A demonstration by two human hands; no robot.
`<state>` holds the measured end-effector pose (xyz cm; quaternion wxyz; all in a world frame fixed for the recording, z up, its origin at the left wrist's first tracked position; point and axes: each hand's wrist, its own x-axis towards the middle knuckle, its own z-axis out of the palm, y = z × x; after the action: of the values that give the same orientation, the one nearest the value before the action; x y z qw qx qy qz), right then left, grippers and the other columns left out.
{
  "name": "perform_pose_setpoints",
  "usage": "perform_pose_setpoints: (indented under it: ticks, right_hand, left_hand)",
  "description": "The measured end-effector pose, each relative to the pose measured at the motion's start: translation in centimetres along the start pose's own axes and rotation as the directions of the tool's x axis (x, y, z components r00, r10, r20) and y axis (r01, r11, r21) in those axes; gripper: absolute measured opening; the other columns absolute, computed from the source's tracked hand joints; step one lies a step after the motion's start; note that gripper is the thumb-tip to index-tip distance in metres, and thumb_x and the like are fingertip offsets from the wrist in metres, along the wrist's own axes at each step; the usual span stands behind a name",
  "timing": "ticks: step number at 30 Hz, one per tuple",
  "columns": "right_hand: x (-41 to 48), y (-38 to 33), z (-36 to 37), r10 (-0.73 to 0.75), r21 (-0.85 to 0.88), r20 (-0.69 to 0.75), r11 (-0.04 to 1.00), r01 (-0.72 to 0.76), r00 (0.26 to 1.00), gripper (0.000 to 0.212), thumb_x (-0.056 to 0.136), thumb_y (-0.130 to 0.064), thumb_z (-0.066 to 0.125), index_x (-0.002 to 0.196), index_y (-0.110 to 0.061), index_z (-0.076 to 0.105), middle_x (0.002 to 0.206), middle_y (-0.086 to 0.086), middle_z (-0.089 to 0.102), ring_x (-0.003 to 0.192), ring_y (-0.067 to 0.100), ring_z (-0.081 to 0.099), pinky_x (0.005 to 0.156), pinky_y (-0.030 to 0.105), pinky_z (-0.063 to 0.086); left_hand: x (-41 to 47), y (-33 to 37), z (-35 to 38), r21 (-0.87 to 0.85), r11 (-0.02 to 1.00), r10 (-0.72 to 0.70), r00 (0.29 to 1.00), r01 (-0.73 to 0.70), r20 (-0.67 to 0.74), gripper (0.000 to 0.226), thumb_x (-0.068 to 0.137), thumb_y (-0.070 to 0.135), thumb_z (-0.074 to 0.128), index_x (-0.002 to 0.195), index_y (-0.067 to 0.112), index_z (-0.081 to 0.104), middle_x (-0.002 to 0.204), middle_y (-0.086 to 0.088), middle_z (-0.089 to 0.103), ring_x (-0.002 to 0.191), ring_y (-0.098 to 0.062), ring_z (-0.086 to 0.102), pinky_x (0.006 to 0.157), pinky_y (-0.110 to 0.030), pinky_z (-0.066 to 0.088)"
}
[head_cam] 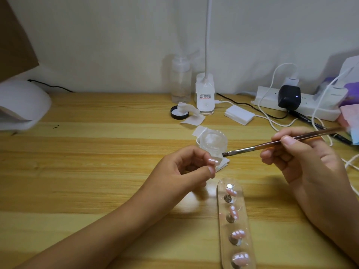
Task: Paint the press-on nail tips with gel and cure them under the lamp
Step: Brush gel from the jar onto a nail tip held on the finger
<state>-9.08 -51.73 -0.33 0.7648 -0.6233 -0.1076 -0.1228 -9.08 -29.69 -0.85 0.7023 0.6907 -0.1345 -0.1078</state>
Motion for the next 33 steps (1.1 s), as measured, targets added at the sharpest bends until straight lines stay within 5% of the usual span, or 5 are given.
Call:
perform_pose_setpoints:
  ticks: [10, 20, 29, 33]
  right_hand:
    - [0.18, 0.12, -0.27, 0.026, 0.052, 0.057, 0.998, -0.029, 0.998, 0.016, 0.085, -0.024, 0.059, 0.079, -0.028, 0.074, 0.068, -0.002, 0.068, 0.066, 0.01, 0.067, 0.066, 0.021, 0.056]
    - [0.04, 0.4, -0.16, 0.05, 0.001, 0.081, 0.999, -0.05, 0.995, 0.022, 0.087, -0.019, 0.054, 0.079, -0.027, 0.073, 0.069, 0.002, 0.067, 0.065, 0.015, 0.067, 0.065, 0.022, 0.056]
    - [0.15, 0.5, -0.18, 0.051, -0.02, 0.032, 0.999, -0.05, 0.998, 0.006, 0.085, -0.031, 0.068, 0.082, -0.027, 0.071, 0.07, 0.004, 0.068, 0.067, 0.016, 0.067, 0.066, 0.023, 0.056]
    - [0.25, 0.45, -0.41, 0.053, 0.042, 0.042, 0.998, -0.055, 0.998, 0.018, 0.086, -0.021, 0.06, 0.077, -0.029, 0.073, 0.069, -0.002, 0.067, 0.063, 0.012, 0.066, 0.063, 0.021, 0.055]
  left_hand:
    - [-0.03, -0.23, 0.04, -0.07, 0.998, 0.008, 1.0, -0.006, 0.03, 0.011, 0.083, 0.016, 0.064, 0.082, 0.025, 0.071, 0.081, -0.001, 0.073, 0.071, -0.004, 0.062, 0.066, -0.016, 0.048]
    - [-0.03, -0.29, -0.18, 0.113, 0.992, 0.048, 0.998, -0.053, 0.043, 0.009, 0.073, 0.038, 0.064, 0.077, 0.033, 0.071, 0.071, 0.014, 0.062, 0.068, -0.004, 0.052, 0.068, -0.015, 0.043]
    - [-0.03, -0.51, -0.32, 0.12, 0.991, 0.051, 0.997, -0.057, 0.054, 0.014, 0.072, 0.041, 0.063, 0.079, 0.032, 0.071, 0.074, 0.015, 0.064, 0.072, -0.003, 0.054, 0.071, -0.016, 0.045]
    - [-0.03, -0.53, -0.37, 0.105, 0.993, 0.048, 0.997, -0.054, 0.057, 0.014, 0.073, 0.041, 0.063, 0.079, 0.03, 0.07, 0.072, 0.014, 0.061, 0.07, -0.005, 0.052, 0.069, -0.015, 0.043]
